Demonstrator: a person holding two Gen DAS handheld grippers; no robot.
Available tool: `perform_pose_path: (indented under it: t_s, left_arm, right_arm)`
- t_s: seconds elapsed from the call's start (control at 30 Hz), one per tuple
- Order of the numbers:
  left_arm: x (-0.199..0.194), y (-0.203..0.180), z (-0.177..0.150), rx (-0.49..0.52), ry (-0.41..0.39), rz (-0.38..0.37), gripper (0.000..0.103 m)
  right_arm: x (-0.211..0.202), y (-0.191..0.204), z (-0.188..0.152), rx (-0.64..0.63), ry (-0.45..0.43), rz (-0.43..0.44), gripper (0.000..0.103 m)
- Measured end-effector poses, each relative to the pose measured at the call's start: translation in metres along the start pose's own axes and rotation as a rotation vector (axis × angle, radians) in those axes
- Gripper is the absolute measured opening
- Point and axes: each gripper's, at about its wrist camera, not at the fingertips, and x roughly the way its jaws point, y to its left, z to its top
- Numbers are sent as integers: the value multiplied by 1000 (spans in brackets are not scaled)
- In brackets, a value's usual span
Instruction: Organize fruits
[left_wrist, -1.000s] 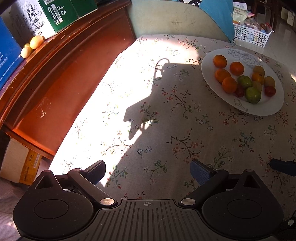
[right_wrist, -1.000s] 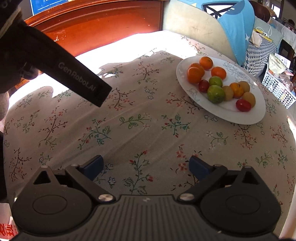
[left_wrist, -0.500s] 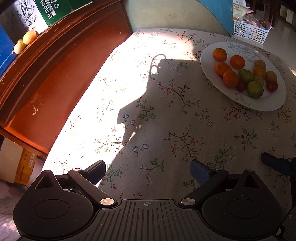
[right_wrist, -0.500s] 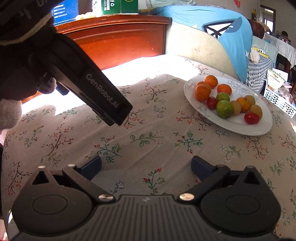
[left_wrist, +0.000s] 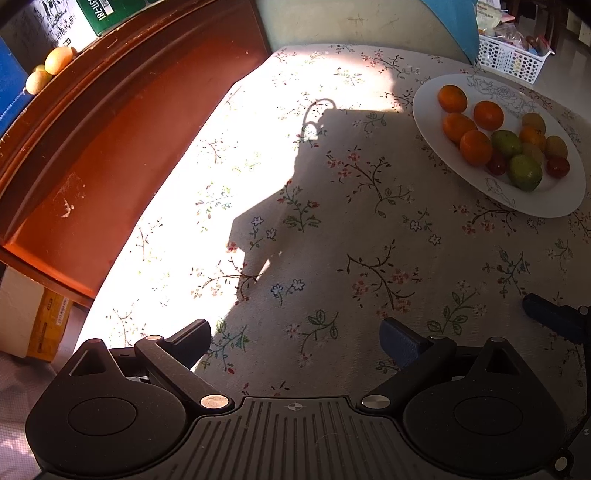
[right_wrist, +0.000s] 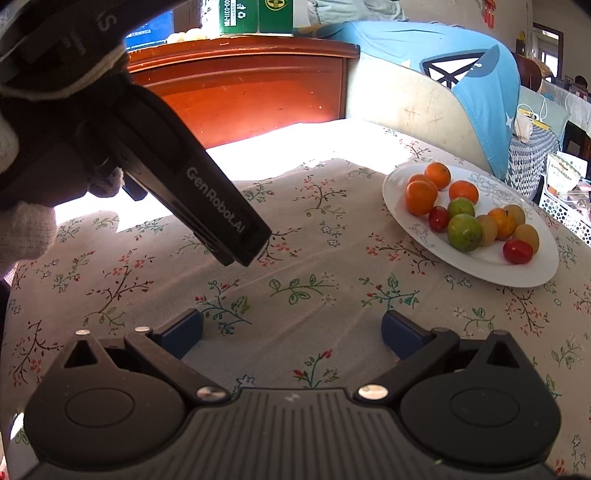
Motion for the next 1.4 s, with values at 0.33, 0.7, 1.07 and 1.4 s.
perform_pose_path:
  t_s: [0.33,0.7,1.07,1.4]
  left_arm:
    - [9,-1,-1,3,22,-6,99]
    - [12,3,-1,-19,15,-23,103]
    - [15,9,-4,-70,2,-73,103]
    - [15,9,-4,-97,18,-88,103]
  right_arm:
    - [0,0,0,0,0,0,102]
    - [0,0,0,0,0,0,102]
    - [0,0,0,0,0,0,102]
    - [0,0,0,0,0,0,102]
